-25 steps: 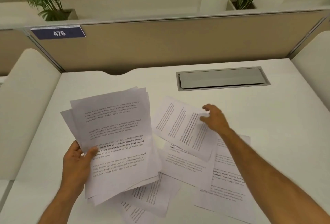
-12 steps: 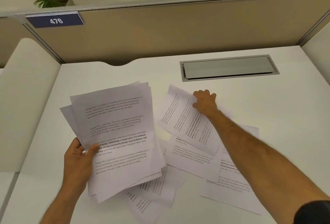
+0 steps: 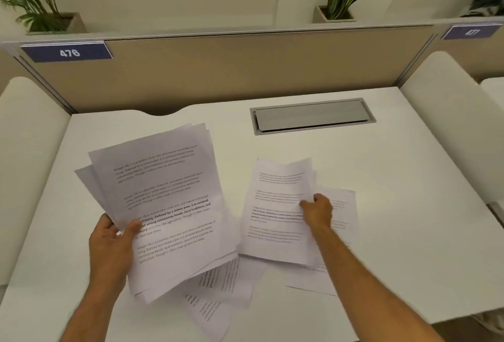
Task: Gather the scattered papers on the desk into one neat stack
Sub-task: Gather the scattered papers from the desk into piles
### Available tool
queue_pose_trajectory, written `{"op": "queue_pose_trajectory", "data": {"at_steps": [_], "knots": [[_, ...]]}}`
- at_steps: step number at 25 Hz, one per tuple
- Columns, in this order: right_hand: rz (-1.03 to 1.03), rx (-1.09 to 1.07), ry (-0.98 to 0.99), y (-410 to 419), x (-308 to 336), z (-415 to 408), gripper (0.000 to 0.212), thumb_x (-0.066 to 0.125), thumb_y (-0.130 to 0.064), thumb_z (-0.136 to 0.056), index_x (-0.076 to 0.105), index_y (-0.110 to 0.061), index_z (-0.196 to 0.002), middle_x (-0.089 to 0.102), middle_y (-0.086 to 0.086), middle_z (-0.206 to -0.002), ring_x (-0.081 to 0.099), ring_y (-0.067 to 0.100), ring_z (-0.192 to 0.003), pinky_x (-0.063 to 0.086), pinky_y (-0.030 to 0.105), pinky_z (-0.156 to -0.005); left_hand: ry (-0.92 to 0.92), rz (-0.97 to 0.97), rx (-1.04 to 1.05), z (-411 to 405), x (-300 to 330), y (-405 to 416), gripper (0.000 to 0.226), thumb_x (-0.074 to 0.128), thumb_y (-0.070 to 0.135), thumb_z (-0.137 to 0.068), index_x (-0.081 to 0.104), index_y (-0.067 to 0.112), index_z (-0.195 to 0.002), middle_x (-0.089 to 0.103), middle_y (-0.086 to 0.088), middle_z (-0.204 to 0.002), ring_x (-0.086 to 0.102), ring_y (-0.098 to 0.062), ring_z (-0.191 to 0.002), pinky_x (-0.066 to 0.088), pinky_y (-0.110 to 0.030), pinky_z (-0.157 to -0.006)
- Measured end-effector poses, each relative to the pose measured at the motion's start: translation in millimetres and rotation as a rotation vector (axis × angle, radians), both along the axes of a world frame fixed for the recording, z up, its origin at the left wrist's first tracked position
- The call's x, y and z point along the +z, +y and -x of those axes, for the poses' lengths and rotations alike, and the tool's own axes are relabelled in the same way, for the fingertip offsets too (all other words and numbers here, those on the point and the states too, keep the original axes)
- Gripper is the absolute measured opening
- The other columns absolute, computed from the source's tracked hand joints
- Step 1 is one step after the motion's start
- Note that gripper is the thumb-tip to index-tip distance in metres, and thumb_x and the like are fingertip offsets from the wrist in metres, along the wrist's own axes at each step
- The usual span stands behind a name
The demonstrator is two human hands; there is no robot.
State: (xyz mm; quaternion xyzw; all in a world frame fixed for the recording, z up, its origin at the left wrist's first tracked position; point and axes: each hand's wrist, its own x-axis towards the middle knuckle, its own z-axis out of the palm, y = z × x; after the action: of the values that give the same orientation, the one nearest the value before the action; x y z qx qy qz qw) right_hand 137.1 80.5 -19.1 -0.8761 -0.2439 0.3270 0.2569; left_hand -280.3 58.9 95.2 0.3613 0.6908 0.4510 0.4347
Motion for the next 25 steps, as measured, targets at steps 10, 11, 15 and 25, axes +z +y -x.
{"op": "queue_pose_trajectory", "data": {"at_steps": [10,11,15,25], "knots": [[0.204,0.009,-0.226,17,-19,48,0.086,0.070,-0.010,-0.083,0.017,-0.018,-0.151,0.050,0.014,-0.138,0.052,0.036,-0.119,0.041,0.046,-0.096,0.080,0.003,-0.004,16,2,-15,0.033,0.066,0.003,-0.092,0.060,0.014,-0.122,0.069,-0.010,-0.115,0.068,-0.026,-0.087,0.054,-0.044,-0.082],[0.130,-0.017,-0.162,15,-18,44,0.080,0.067,-0.006,-0.086,0.021,-0.016,-0.150,0.055,0.015,-0.135,0.057,0.036,-0.115,0.045,0.042,-0.091,0.081,0.004,-0.003,17,2,-15,0.033,0.066,0.003,-0.092,0.060,0.013,-0.123,0.069,-0.010,-0.115,0.068,-0.027,-0.087,0.054,-0.044,-0.082],[-0.137,0.034,0.093,-9,13,12,0.024,0.067,-0.003,-0.085,0.063,0.004,-0.108,0.072,0.020,-0.110,0.065,0.026,-0.081,0.055,0.029,-0.066,0.070,-0.003,-0.019,14,6,-12,0.032,0.067,0.005,-0.091,0.060,0.016,-0.120,0.069,-0.010,-0.116,0.068,-0.031,-0.090,0.055,-0.050,-0.085],[-0.046,-0.057,0.125,-112,6,-80,0.015,0.060,-0.004,-0.089,0.068,-0.003,-0.102,0.071,0.017,-0.105,0.067,0.026,-0.082,0.058,0.035,-0.070,-0.005,-0.007,-0.058,-29,-4,-23,0.030,0.066,0.002,-0.090,0.060,0.015,-0.117,0.069,-0.011,-0.113,0.069,-0.026,-0.084,0.055,-0.037,-0.073]]}}
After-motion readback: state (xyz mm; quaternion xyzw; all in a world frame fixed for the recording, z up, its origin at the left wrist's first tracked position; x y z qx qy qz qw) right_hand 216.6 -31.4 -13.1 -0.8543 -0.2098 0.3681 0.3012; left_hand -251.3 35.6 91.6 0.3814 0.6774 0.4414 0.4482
